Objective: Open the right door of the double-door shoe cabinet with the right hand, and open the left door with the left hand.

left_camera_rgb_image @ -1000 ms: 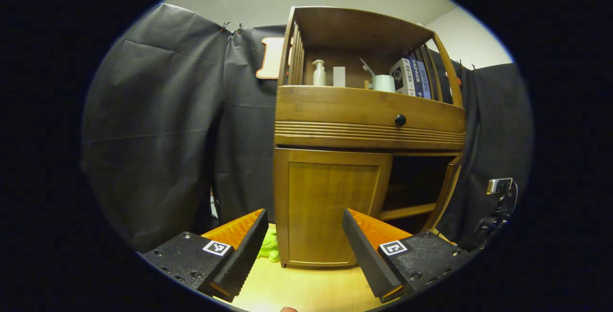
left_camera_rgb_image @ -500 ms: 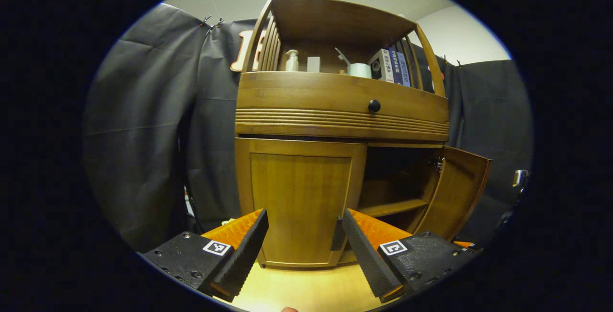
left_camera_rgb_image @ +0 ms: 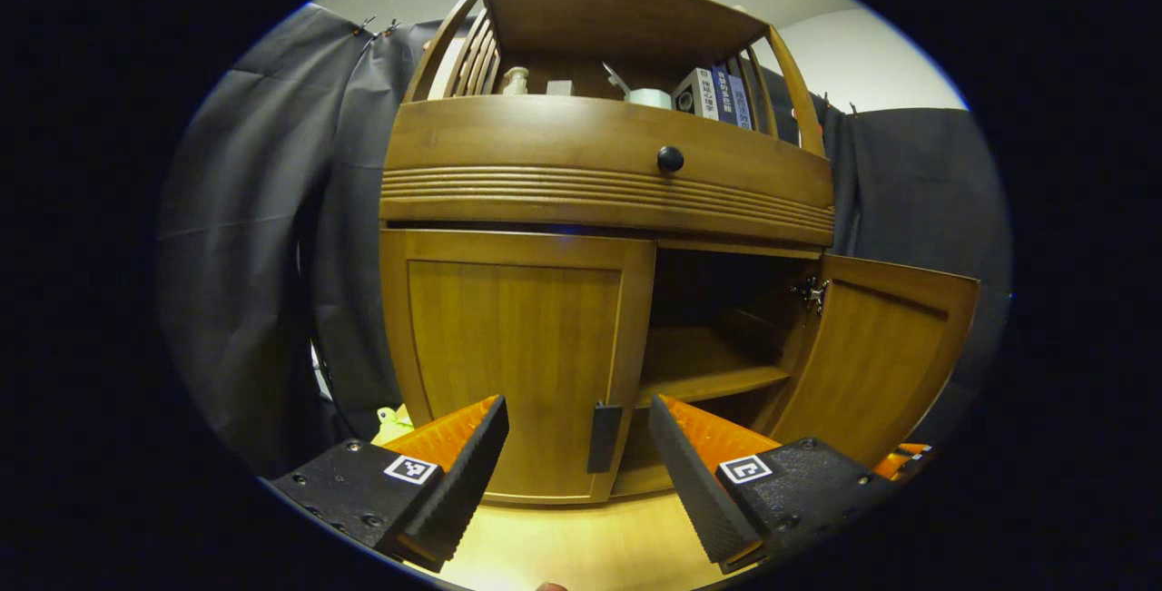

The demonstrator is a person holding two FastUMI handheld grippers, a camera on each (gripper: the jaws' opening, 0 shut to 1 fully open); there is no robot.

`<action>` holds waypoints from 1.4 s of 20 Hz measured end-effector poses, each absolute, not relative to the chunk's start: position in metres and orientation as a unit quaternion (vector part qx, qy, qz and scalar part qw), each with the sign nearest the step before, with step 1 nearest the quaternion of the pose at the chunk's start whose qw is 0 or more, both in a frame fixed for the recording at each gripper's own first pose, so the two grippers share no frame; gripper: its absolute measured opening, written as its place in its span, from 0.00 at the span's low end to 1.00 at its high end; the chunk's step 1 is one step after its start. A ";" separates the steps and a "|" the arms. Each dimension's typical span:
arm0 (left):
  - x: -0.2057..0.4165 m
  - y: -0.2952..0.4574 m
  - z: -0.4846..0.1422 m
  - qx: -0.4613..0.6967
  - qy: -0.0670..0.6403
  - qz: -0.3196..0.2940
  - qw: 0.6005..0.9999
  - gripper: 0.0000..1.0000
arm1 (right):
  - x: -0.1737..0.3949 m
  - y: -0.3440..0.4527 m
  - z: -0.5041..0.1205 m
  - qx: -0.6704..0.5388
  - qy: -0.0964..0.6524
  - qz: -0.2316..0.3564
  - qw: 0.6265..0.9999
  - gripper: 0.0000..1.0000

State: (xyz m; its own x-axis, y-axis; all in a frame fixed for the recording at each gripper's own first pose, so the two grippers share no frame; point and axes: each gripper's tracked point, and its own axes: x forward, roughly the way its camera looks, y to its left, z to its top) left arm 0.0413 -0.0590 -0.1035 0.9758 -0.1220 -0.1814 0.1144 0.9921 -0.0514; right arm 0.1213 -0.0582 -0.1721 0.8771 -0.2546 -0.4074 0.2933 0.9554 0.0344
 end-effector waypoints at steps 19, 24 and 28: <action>0.123 -0.091 -0.211 -0.016 0.157 -0.072 0.985 0.88 | 0.091 -0.126 -0.151 0.029 0.174 -0.189 0.966 0.09; 0.137 -0.091 -0.224 -0.011 0.162 -0.063 0.985 0.82 | 0.089 -0.122 -0.137 -0.008 0.155 -0.193 0.969 0.10; 0.145 -0.090 -0.229 -0.029 0.161 -0.061 0.985 0.48 | 0.078 -0.133 -0.133 0.002 0.153 -0.207 0.966 0.10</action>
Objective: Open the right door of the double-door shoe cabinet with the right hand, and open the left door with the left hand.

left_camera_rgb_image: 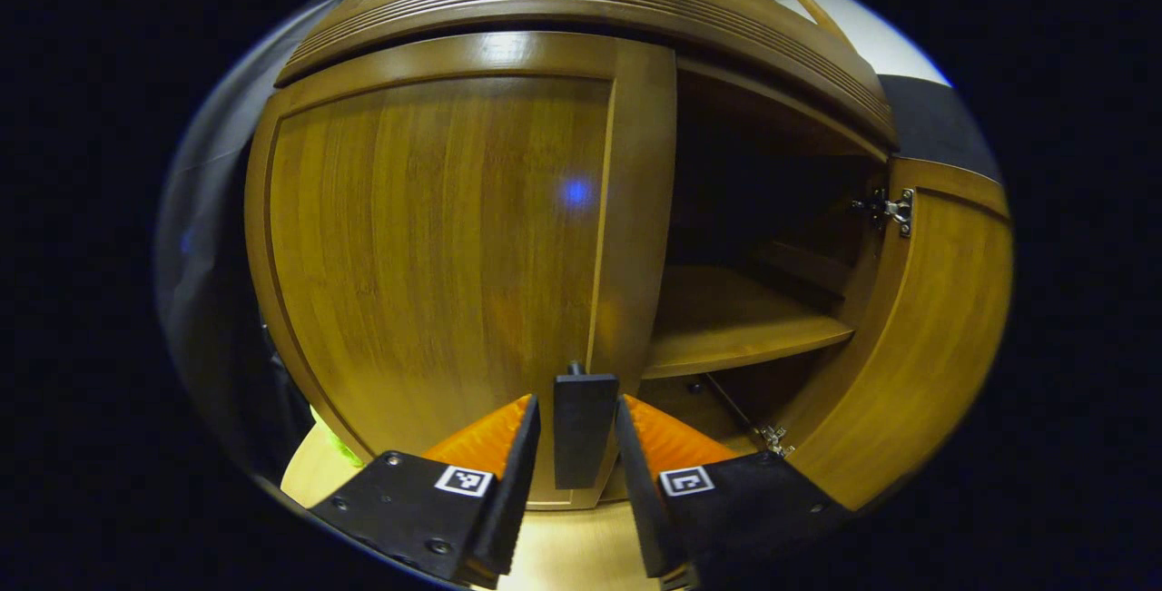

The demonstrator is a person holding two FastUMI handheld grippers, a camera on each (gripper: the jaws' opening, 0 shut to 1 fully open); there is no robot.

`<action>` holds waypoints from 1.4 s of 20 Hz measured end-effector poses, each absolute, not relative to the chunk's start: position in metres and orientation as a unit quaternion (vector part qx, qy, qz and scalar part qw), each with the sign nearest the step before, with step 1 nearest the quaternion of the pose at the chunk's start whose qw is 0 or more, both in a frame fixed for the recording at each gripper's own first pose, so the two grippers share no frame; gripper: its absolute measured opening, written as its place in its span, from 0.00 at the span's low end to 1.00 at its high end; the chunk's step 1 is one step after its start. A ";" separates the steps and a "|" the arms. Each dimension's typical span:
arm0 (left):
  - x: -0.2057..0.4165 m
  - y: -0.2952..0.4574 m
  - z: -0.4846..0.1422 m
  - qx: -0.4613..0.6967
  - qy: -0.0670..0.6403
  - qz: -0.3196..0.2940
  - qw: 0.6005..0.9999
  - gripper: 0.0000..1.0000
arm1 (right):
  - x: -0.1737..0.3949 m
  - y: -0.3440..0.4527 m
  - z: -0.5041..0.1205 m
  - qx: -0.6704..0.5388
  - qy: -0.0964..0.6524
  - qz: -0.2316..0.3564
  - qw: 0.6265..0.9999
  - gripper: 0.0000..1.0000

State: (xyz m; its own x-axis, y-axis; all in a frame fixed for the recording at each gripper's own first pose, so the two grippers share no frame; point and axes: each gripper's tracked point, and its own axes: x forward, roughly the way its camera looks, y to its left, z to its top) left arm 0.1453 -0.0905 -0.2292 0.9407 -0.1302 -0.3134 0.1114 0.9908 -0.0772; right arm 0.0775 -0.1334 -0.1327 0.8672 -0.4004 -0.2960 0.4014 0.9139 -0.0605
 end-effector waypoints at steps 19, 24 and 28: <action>0.085 -0.078 -0.221 -0.017 0.148 -0.060 0.987 0.24 | 0.071 -0.135 -0.134 0.005 0.153 -0.193 0.969 0.10; 0.060 -0.068 -0.218 -0.023 0.151 -0.056 0.987 0.25 | 0.076 -0.121 -0.136 0.002 0.155 -0.173 0.973 0.09; 0.042 -0.058 -0.217 -0.026 0.151 -0.050 0.987 0.24 | 0.080 -0.110 -0.137 0.002 0.156 -0.157 0.975 0.09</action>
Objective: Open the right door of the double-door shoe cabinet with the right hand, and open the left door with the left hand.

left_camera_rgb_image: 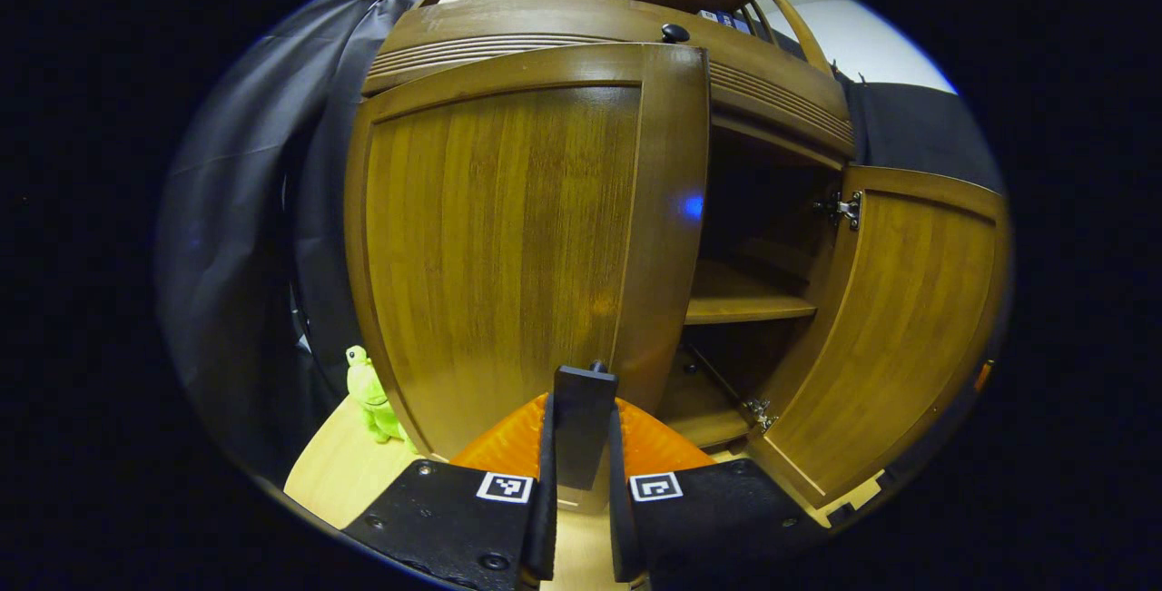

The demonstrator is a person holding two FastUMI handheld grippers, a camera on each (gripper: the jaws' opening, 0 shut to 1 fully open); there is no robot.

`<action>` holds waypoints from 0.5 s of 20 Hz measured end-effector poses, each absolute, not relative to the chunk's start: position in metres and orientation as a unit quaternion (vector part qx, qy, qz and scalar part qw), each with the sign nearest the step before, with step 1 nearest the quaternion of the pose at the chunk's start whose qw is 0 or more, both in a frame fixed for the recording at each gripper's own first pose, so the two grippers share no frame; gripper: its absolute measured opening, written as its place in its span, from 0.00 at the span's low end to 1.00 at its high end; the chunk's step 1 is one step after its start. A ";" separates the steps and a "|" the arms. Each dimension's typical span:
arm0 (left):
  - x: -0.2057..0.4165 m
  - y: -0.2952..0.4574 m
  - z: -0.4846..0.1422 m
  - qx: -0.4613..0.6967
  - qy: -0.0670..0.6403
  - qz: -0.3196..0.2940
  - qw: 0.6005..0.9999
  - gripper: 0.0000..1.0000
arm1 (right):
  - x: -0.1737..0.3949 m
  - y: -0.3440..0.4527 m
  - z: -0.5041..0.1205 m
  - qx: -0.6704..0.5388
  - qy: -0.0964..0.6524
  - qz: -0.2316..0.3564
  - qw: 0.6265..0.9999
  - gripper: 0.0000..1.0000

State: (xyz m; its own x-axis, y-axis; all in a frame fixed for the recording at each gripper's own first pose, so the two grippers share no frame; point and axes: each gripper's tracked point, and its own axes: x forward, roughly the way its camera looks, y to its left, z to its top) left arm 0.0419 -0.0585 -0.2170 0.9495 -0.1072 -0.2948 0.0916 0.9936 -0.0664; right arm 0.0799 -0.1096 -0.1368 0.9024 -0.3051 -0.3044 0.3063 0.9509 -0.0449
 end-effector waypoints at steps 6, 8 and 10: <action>0.013 -0.040 -0.214 -0.041 0.155 -0.037 0.986 0.24 | 0.088 -0.090 -0.142 0.003 0.159 -0.129 0.979 0.09; 0.005 -0.034 -0.213 -0.055 0.158 -0.031 0.985 0.22 | 0.092 -0.083 -0.141 0.006 0.158 -0.118 0.980 0.09; -0.003 -0.030 -0.215 -0.067 0.160 -0.026 0.985 0.20 | 0.096 -0.073 -0.143 0.007 0.159 -0.105 0.982 0.09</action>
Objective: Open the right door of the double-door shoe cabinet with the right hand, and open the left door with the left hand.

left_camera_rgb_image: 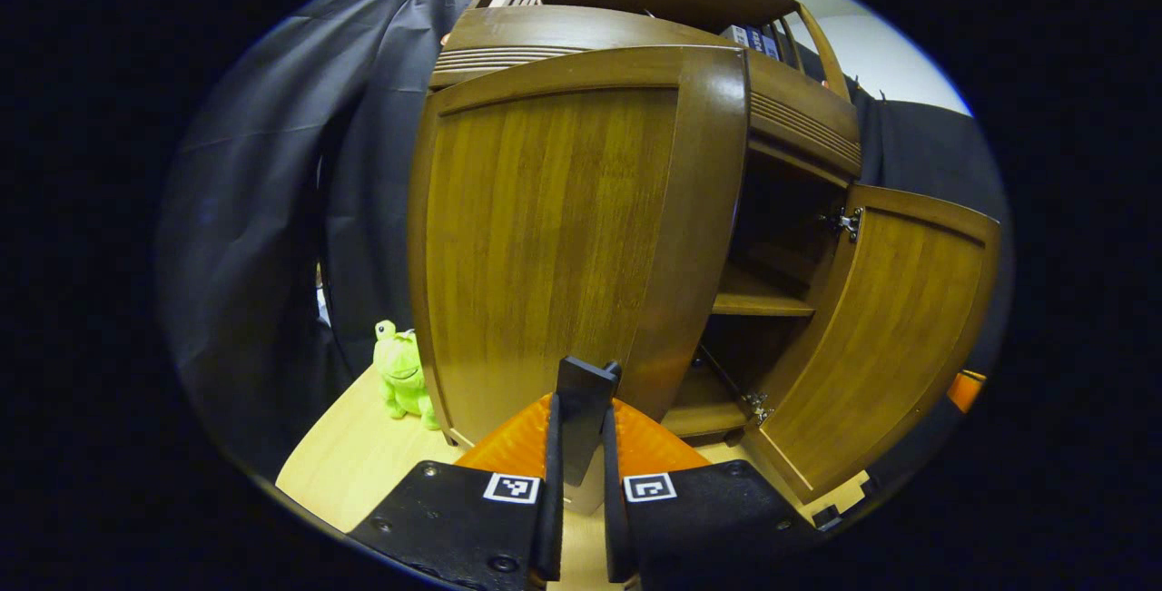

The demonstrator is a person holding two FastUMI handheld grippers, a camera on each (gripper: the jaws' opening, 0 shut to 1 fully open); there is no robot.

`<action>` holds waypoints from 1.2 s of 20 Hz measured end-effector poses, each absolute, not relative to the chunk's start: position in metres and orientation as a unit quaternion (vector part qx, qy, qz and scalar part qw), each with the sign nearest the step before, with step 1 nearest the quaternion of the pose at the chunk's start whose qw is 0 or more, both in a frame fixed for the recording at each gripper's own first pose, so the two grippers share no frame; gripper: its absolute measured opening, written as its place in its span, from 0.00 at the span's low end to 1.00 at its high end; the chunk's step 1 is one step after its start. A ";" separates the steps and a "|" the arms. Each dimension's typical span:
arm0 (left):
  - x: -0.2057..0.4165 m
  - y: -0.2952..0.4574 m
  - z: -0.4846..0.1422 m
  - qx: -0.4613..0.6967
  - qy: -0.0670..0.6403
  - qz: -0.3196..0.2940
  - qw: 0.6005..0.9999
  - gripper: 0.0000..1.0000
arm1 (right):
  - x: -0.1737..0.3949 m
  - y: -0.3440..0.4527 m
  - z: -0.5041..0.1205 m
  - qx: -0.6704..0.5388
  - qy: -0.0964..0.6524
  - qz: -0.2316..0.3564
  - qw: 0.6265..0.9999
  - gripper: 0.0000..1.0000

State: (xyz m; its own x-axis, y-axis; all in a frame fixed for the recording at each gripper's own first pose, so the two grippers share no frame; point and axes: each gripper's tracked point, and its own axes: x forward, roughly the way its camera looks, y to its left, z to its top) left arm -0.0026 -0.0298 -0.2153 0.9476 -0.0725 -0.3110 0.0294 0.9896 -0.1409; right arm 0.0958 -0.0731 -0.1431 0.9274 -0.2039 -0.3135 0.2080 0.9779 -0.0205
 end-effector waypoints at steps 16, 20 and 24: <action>-0.051 0.025 -0.210 -0.048 0.160 0.001 0.986 0.07 | 0.133 0.008 -0.156 0.005 0.171 0.003 0.985 0.09; -0.061 0.047 -0.209 -0.035 0.157 0.013 0.987 0.05 | 0.140 0.027 -0.163 0.008 0.176 0.023 0.984 0.09; -0.071 0.074 -0.208 -0.024 0.152 0.025 0.988 0.03 | 0.147 0.044 -0.169 0.011 0.180 0.040 0.983 0.10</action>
